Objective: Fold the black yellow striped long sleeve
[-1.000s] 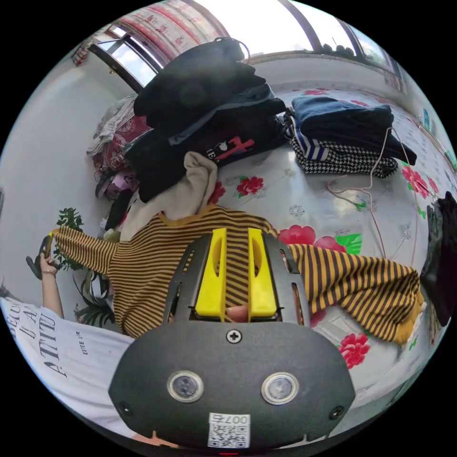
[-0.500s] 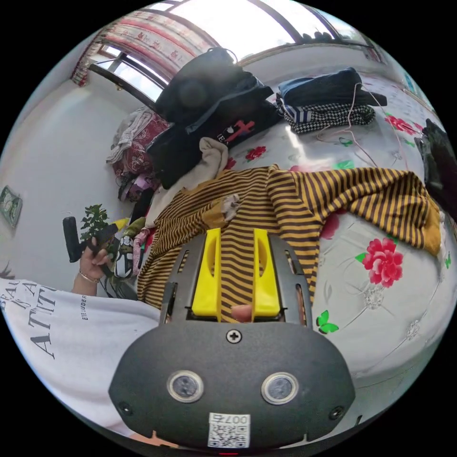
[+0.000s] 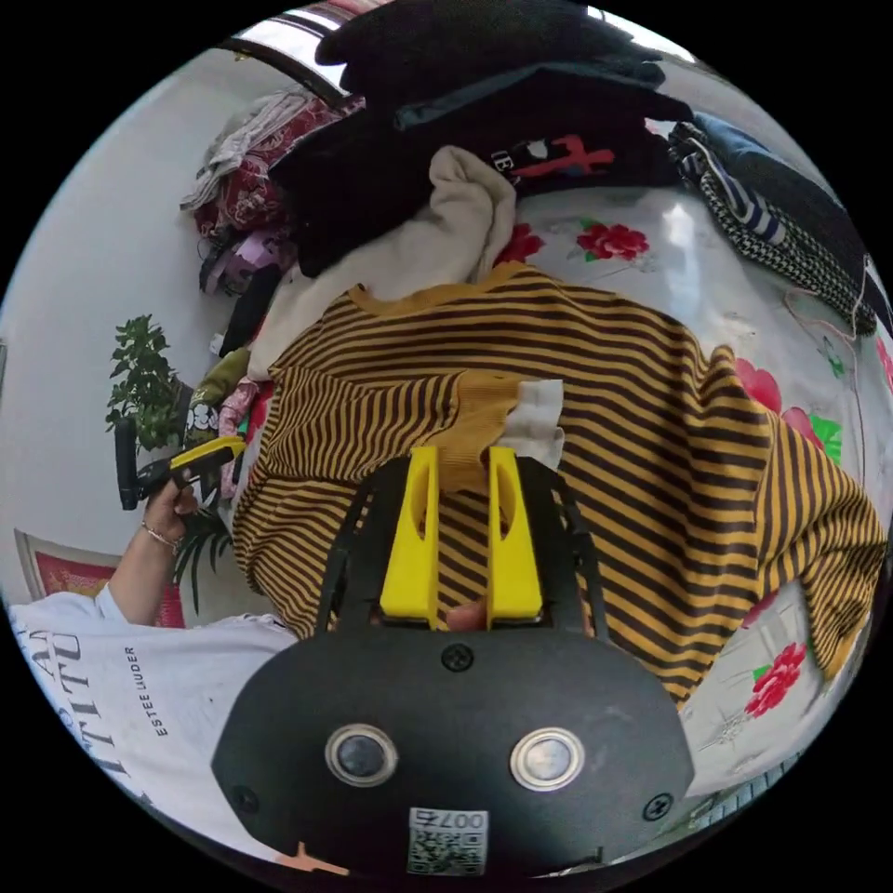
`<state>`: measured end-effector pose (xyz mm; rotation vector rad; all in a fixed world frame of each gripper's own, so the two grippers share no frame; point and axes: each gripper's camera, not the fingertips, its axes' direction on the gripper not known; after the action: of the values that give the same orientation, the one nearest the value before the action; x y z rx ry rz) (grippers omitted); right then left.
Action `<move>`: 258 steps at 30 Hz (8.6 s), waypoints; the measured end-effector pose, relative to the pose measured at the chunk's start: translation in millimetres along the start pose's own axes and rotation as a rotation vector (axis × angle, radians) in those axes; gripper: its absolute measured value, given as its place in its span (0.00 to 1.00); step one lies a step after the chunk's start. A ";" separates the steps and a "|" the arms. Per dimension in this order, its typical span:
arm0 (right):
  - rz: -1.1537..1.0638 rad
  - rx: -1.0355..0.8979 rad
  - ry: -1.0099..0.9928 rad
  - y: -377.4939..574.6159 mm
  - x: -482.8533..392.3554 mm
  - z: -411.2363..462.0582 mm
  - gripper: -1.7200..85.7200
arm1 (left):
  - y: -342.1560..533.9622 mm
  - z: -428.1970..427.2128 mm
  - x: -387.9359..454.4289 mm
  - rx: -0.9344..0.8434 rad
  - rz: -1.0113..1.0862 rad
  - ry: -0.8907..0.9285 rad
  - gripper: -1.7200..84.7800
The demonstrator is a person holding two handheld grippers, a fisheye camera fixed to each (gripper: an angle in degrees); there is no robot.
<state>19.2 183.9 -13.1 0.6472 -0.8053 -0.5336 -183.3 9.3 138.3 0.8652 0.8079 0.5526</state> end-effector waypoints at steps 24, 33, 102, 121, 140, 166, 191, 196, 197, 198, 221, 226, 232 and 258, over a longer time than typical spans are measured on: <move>0.454 0.391 0.087 187.5 127.1 -166.9 0.10 | -43.8 54.1 -27.7 0.008 -0.009 0.041 0.12; 0.906 0.663 0.178 298.1 248.6 -260.2 0.12 | 5.4 18.1 -27.0 0.019 -0.126 0.113 0.11; -0.043 -0.011 0.340 13.2 -112.8 -53.9 0.03 | 105.0 32.4 -9.9 -0.013 0.201 0.097 0.08; 0.256 -0.084 0.051 260.3 5.3 -133.2 0.14 | 308.8 1.6 -148.4 -0.148 -0.084 0.152 0.21; 0.145 0.032 -0.460 214.4 97.6 -209.2 0.03 | 192.7 -49.4 -218.7 -0.073 0.264 0.807 0.04; 0.091 -0.057 0.158 73.1 41.8 -123.3 0.05 | 72.1 57.6 -138.5 -0.086 -0.083 0.129 0.03; -0.596 -0.169 0.379 68.1 -144.8 -75.9 0.05 | 120.3 56.4 57.0 0.047 1.007 -0.188 0.03; -0.269 0.059 0.149 29.9 -95.4 -130.4 0.03 | 35.1 53.1 -45.3 0.037 0.254 0.297 0.01; -0.140 0.129 0.156 29.7 -76.2 -137.8 0.04 | 31.8 56.5 -60.7 0.043 0.132 0.332 0.01; -0.044 0.168 0.142 34.3 -57.9 -141.9 0.04 | 32.1 63.3 -87.5 0.056 -0.095 0.336 0.01; 0.692 0.556 -0.224 303.6 65.2 -146.5 0.11 | 118.7 73.4 -78.7 -0.075 -0.255 0.153 0.09; 0.281 0.552 -0.271 224.6 -22.6 -168.0 0.08 | 104.3 83.3 -70.5 -0.096 -0.220 0.101 0.09; -0.565 0.225 -0.323 164.4 -241.6 -126.6 0.08 | 107.9 89.6 -78.0 -0.065 -0.243 0.129 0.09; 0.142 -0.102 -0.547 181.1 -82.4 20.2 0.12 | 114.1 123.9 -101.6 -0.064 -0.147 0.637 0.13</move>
<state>-10.6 355.6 85.1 0.3444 -1.3178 -0.6263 -155.2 -56.2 321.6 0.5613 1.4117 0.7303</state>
